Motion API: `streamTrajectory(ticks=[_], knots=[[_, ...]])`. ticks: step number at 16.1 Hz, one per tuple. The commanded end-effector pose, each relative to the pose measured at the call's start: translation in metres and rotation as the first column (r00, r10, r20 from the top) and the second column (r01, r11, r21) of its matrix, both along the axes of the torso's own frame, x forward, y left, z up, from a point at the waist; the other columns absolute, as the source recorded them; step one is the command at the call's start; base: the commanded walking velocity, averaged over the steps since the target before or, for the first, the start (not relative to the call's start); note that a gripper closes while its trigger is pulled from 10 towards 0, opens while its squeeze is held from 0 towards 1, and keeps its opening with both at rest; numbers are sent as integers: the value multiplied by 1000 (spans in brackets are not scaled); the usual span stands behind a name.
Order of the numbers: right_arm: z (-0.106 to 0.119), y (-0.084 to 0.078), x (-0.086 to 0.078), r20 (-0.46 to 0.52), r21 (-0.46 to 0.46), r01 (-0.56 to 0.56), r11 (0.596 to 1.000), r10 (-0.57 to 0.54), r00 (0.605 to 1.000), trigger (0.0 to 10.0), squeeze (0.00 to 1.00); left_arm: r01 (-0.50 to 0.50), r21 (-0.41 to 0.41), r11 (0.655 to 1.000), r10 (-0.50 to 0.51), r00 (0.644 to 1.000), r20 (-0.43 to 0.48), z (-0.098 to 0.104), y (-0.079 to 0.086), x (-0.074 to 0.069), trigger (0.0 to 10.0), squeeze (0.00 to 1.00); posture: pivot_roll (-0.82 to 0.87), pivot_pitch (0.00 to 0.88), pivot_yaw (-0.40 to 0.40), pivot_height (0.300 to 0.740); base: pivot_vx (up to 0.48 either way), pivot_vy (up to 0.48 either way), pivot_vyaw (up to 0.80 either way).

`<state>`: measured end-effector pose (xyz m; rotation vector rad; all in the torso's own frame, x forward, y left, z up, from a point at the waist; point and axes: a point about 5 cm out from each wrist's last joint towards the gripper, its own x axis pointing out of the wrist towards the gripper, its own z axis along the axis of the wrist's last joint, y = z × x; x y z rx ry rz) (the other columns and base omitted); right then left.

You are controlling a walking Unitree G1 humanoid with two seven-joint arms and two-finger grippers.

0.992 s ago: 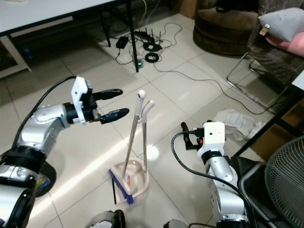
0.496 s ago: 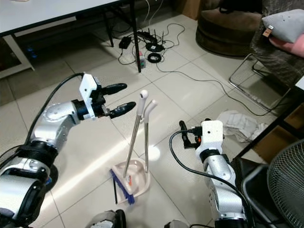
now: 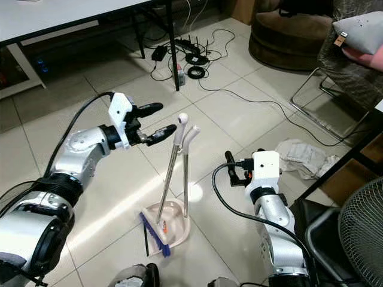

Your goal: Sweep floor

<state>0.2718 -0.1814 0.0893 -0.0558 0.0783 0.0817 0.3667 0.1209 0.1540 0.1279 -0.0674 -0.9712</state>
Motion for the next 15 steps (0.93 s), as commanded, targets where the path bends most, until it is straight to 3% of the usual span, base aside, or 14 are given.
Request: streamTrajectory(ticks=[1, 6, 15], knots=[[2, 3, 2, 9, -5, -2, 1000, 2, 1000, 10000, 0, 6, 30, 1000, -7, 1000, 16, 2, -2, 1, 10000, 0, -36, 118, 79, 740, 0, 0, 0], [2, 6, 1, 13, 3, 12, 1000, -12, 1000, 10000, 0, -109, 29, 994, 108, 994, 20, 0, -2, 8, 10000, 0, -38, 150, 89, 740, 0, 0, 0], [7, 11, 4, 26, 12, 30, 999, -30, 999, 10000, 0, -124, 13, 992, 123, 992, 11, -1, -8, 9, 10000, 0, -38, 235, 105, 740, 0, 0, 0]])
